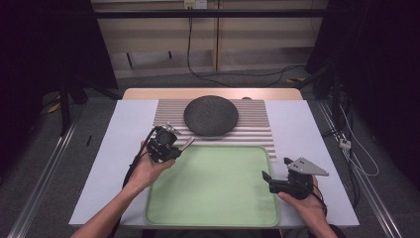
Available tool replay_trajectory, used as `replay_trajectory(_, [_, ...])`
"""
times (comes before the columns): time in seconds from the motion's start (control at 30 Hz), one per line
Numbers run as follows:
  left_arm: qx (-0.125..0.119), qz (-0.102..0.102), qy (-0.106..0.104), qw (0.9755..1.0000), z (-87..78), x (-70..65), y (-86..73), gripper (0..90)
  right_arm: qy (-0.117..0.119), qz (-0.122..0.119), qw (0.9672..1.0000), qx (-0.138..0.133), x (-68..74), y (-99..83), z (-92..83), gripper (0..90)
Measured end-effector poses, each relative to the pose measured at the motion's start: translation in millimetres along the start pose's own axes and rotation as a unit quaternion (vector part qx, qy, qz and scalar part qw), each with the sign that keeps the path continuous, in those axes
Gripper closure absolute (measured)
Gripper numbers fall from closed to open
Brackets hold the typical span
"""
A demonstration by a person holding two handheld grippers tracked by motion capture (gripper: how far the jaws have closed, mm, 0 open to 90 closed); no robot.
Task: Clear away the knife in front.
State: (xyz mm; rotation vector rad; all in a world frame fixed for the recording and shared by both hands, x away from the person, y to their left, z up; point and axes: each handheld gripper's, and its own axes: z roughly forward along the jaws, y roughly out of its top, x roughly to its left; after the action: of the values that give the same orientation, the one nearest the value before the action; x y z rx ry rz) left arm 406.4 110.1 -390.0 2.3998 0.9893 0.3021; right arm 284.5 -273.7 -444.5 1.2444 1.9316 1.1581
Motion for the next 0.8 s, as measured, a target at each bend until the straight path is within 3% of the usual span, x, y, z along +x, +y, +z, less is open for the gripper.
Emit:
replay_trajectory(0.23, [0.014,-0.007,-0.009,0.9998,12.1,-1.3,-8.7,79.9,0.001,-0.001,1.0000,0.002,0.0,-0.1,0.6,9.1])
replay_trajectory(0.53, [0.039,0.002,-0.008,0.9992,24.7,-11.9,-8.9,79.8,0.001,-0.001,1.0000,0.001,0.1,-0.1,0.2,9.2])
replay_trajectory(0.8, [0.047,-0.003,-0.011,0.9988,27.9,-15.0,-13.3,79.8,0.002,-0.001,1.0000,0.001,0.2,-0.1,0.2,9.1])
